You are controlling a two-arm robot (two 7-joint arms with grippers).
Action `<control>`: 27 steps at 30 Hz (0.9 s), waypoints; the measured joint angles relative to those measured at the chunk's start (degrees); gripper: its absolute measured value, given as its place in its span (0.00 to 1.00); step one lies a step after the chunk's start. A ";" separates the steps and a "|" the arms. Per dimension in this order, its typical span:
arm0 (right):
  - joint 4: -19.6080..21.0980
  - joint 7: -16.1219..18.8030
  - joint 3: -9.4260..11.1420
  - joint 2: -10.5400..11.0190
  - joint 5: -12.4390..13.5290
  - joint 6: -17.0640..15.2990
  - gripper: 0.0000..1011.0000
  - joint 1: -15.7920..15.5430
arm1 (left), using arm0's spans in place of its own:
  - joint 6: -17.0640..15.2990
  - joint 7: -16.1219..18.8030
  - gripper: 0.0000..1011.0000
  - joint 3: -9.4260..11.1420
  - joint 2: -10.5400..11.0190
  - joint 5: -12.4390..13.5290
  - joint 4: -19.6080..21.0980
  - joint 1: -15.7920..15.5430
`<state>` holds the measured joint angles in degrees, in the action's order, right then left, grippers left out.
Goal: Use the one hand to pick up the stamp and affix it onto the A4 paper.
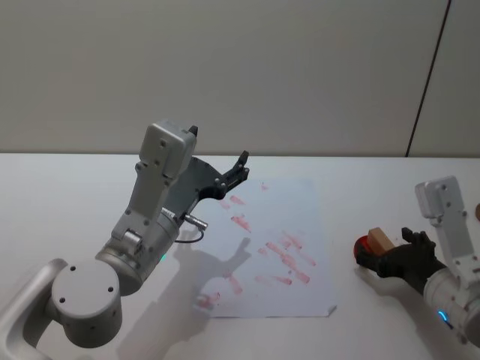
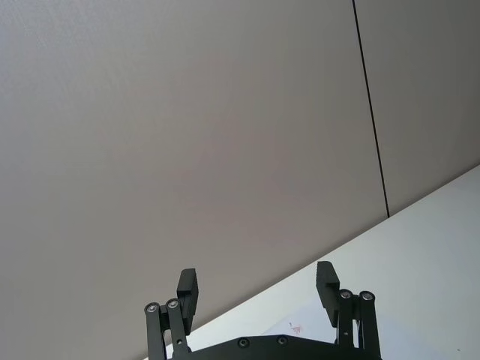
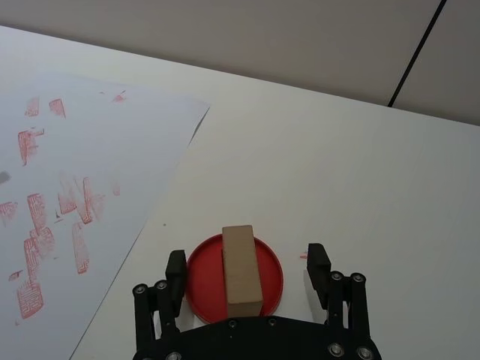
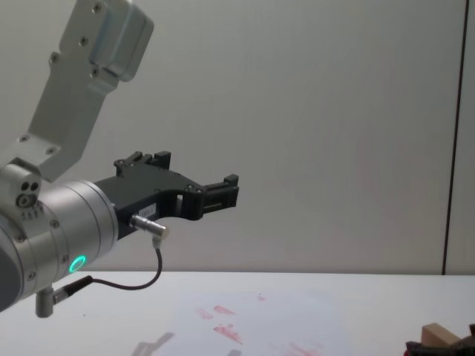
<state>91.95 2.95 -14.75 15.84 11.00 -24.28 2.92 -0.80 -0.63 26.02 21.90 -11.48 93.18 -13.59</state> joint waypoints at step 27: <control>-1.52 0.32 -0.30 -0.64 -0.79 -0.20 0.24 0.73 | 0.00 0.00 0.99 0.00 0.00 0.00 0.00 0.00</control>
<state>90.43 3.27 -15.05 15.20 10.21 -24.49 3.65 -0.80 -0.62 26.02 21.89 -11.48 93.18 -13.59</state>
